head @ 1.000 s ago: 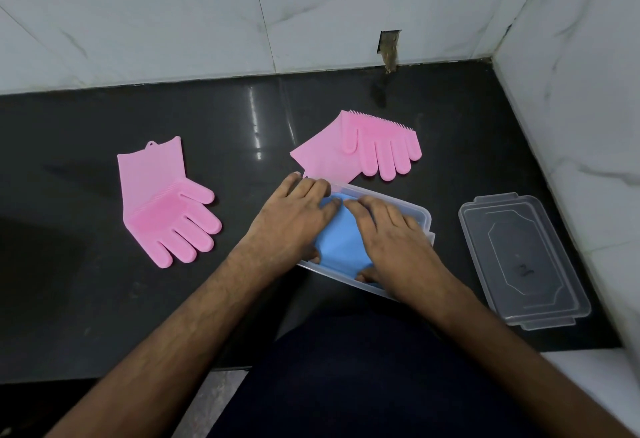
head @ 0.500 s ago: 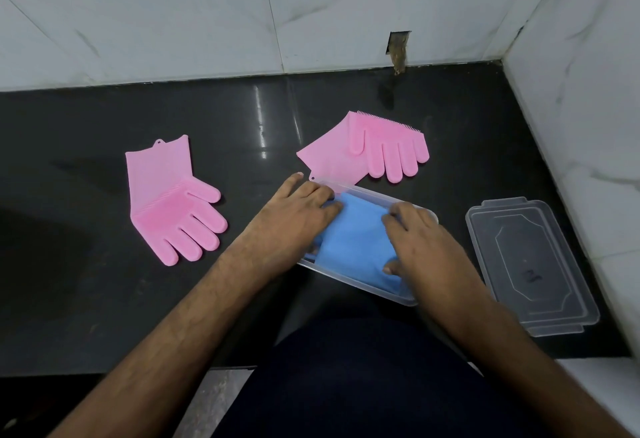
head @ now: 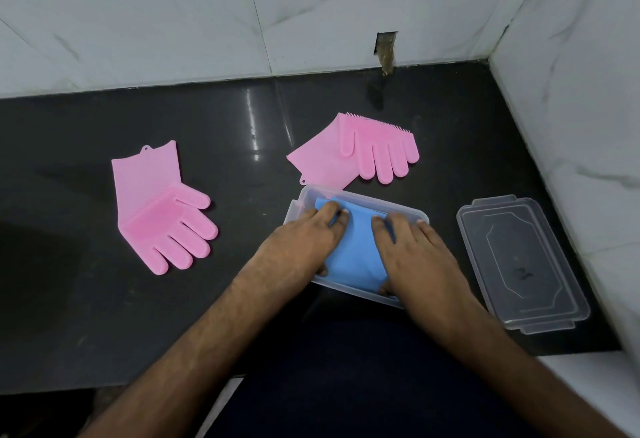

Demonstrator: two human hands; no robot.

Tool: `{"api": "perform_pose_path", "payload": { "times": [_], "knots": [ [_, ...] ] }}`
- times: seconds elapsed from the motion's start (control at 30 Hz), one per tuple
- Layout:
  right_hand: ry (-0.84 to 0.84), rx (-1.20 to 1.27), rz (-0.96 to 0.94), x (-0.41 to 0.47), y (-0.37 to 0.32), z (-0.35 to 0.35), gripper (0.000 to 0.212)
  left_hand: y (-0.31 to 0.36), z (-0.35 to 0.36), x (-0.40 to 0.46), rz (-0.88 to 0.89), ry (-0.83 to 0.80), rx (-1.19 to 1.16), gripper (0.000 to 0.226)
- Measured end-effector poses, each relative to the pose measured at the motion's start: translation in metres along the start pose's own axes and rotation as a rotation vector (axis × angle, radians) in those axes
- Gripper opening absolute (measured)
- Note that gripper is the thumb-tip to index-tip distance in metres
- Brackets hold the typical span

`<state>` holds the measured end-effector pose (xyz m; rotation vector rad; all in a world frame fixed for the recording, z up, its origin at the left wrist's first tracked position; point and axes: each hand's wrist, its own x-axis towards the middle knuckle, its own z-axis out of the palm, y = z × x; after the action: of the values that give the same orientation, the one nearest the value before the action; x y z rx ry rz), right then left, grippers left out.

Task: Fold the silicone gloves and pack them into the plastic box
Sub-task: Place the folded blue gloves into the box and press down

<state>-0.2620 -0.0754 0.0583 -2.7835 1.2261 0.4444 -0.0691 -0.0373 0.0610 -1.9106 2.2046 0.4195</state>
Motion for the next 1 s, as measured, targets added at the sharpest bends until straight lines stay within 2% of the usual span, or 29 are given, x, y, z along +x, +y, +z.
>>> {"api": "perform_pose_path", "payload": {
  "times": [0.07, 0.3, 0.53, 0.73, 1.0],
  "knots": [
    [0.002, -0.086, 0.008, 0.001, -0.002, -0.001, 0.107, 0.001, 0.000, 0.005, -0.007, -0.025, -0.003, 0.101],
    [-0.023, -0.118, 0.022, 0.006, -0.010, -0.003, 0.086, -0.005, 0.005, 0.021, 0.025, -0.125, 0.007, 0.113],
    [-0.035, -0.082, 0.022, 0.008, -0.009, 0.000, 0.103, 0.002, 0.006, 0.023, 0.034, -0.085, 0.101, 0.090],
    [-0.004, -0.055, 0.034, 0.009, -0.005, 0.007, 0.109, 0.006, 0.004, 0.021, 0.067, -0.005, 0.229, 0.074],
    [0.032, 0.009, 0.053, 0.009, -0.004, 0.010, 0.113, 0.006, 0.010, 0.019, 0.035, 0.046, 0.306, 0.070]
  ]
}}
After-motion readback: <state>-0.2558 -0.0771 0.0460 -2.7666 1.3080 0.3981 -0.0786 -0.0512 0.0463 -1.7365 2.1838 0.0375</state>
